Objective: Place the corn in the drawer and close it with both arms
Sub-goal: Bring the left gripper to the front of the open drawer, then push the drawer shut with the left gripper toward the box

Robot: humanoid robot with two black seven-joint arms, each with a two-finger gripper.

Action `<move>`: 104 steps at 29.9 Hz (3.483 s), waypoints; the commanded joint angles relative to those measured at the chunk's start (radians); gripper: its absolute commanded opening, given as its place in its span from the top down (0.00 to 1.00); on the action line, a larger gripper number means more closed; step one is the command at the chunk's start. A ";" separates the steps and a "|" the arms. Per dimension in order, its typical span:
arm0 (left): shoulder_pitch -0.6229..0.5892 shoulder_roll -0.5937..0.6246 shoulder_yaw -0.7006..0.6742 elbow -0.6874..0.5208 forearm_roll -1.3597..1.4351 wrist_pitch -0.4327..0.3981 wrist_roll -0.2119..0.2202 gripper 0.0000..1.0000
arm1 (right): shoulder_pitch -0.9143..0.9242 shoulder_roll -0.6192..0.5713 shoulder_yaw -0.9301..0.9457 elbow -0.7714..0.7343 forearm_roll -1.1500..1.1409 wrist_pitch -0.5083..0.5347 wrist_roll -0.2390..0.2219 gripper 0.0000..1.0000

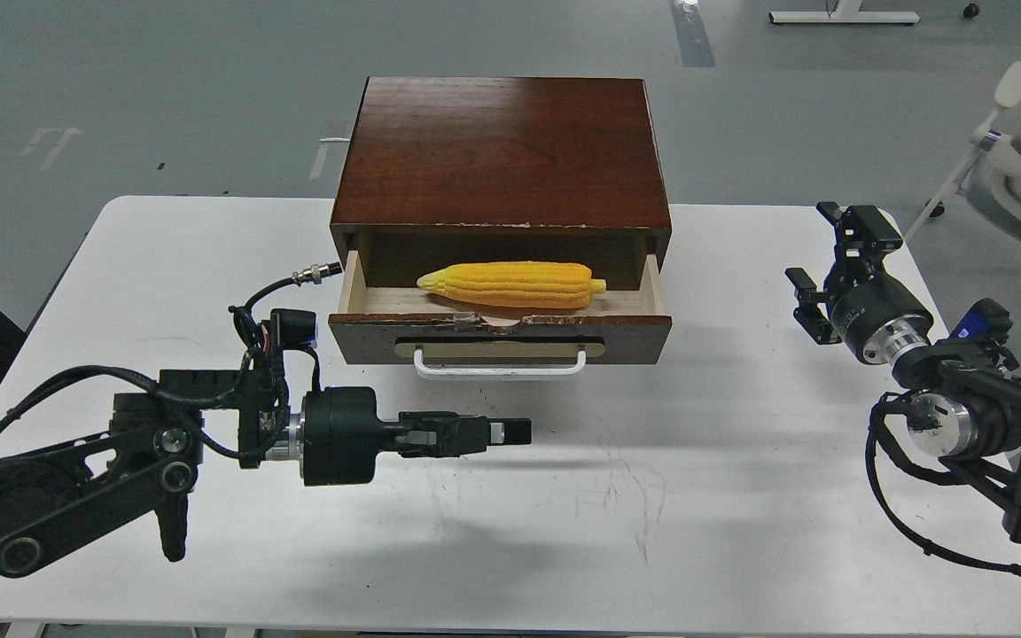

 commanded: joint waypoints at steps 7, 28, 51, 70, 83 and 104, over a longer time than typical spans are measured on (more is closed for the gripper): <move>0.000 -0.051 -0.005 0.088 -0.004 0.037 0.000 1.00 | -0.005 0.000 0.000 0.000 0.000 0.000 0.000 0.04; -0.001 -0.074 -0.005 0.172 -0.004 0.040 0.027 1.00 | -0.018 0.000 0.000 -0.001 0.000 0.000 0.000 0.04; -0.014 -0.106 -0.014 0.250 -0.030 0.040 0.032 1.00 | -0.025 0.000 0.000 0.000 0.000 0.000 0.000 0.04; -0.032 -0.170 -0.057 0.352 -0.034 0.040 0.035 1.00 | -0.051 0.000 0.000 0.000 0.000 0.000 0.000 0.04; -0.083 -0.204 -0.063 0.438 -0.065 0.038 0.035 1.00 | -0.060 0.000 0.000 0.000 0.000 -0.002 0.000 0.04; -0.106 -0.236 -0.069 0.519 -0.080 0.067 0.041 1.00 | -0.061 -0.003 0.000 0.000 0.000 -0.002 0.000 0.04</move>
